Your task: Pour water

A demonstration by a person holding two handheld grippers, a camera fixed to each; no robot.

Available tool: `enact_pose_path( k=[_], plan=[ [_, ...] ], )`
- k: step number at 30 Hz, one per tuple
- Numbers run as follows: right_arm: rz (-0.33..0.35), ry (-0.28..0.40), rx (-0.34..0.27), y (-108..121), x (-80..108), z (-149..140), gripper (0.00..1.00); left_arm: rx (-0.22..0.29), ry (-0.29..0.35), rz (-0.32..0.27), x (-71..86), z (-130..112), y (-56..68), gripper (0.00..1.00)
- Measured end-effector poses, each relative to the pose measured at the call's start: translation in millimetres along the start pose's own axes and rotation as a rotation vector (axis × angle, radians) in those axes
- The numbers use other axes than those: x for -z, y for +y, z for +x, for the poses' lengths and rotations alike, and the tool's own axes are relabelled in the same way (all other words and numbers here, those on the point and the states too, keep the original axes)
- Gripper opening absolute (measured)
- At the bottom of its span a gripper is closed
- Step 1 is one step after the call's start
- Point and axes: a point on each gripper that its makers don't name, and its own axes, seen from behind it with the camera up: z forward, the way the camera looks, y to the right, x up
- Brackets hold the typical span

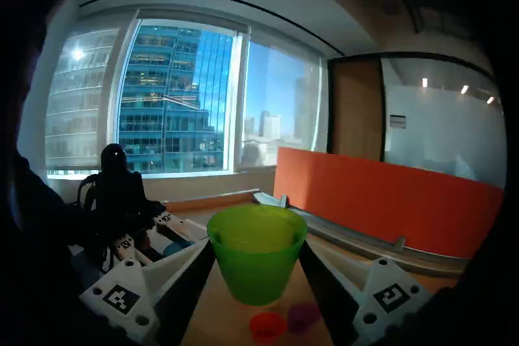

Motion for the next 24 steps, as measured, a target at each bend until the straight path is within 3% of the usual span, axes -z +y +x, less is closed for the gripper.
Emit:
enact_pose_path(
  k=[24],
  plan=[
    [-0.007,-0.152,-0.043,12,14.5,-89,0.89,-0.003,-0.174,-0.016,-1.4,-59,-1.1,0.86]
  ],
)
